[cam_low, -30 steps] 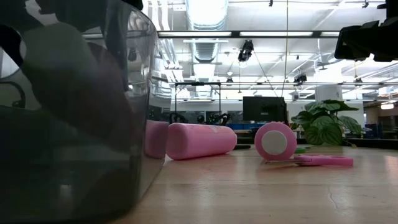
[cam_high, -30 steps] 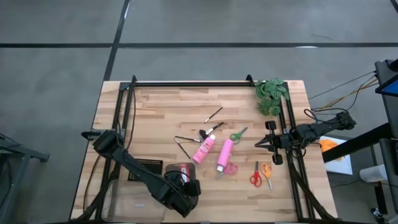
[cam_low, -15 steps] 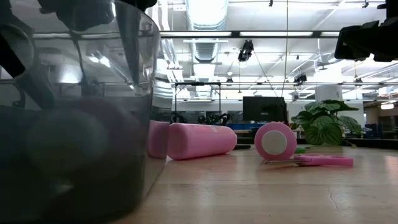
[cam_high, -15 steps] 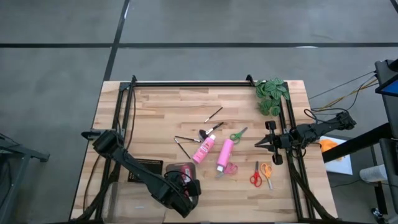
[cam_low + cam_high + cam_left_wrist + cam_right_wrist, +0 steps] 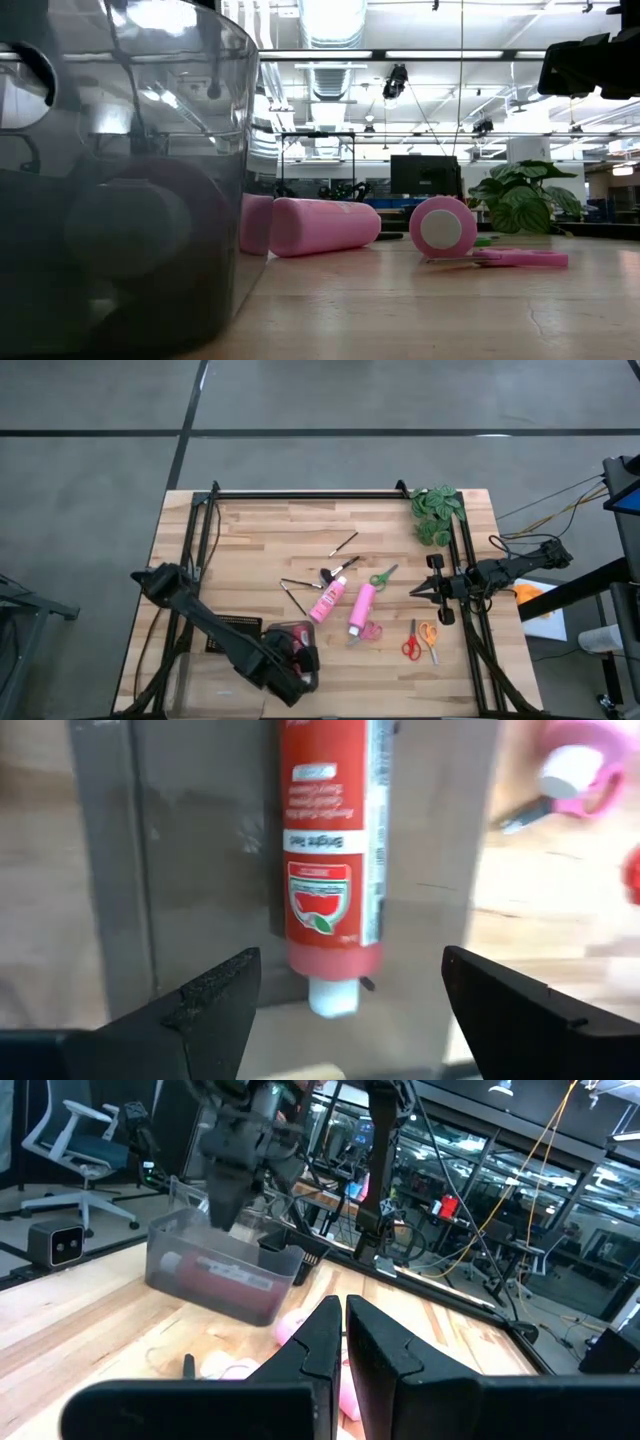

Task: Pick & Place Paint Supplies
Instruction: Put the left pink paint bottle into the gray bin

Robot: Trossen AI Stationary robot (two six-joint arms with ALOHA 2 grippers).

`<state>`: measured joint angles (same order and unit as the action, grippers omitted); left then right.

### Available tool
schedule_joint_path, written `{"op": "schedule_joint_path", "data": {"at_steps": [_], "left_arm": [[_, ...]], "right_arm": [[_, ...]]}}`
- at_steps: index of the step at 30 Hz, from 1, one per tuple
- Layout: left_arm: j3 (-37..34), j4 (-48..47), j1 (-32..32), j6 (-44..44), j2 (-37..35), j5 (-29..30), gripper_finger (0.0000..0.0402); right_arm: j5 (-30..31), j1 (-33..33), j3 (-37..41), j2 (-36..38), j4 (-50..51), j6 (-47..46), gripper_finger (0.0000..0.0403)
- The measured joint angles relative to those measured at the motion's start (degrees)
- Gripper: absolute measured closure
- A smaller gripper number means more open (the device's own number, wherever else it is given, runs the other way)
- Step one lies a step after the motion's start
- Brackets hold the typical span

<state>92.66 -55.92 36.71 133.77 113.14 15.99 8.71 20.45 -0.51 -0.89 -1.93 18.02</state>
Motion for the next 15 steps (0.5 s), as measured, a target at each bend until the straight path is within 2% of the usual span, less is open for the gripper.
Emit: {"op": "schedule_joint_path", "data": {"at_steps": [3,8,15], "left_arm": [[0.0,-1.5,-0.04,-3.7,-3.6,2.44,0.0088],[0.0,-4.09,-1.71,-14.9,-10.27,11.23,0.0088],[0.02,-4.95,-12.13,-39.39,-17.09,10.94,0.0087]], "right_arm": [[0.0,0.0,0.0,0.0,0.0,0.0,0.0388],[0.0,0.0,0.0,-0.02,0.0,0.0,0.0388],[0.0,-0.02,0.0,-0.04,0.01,0.0,0.0388]]}}
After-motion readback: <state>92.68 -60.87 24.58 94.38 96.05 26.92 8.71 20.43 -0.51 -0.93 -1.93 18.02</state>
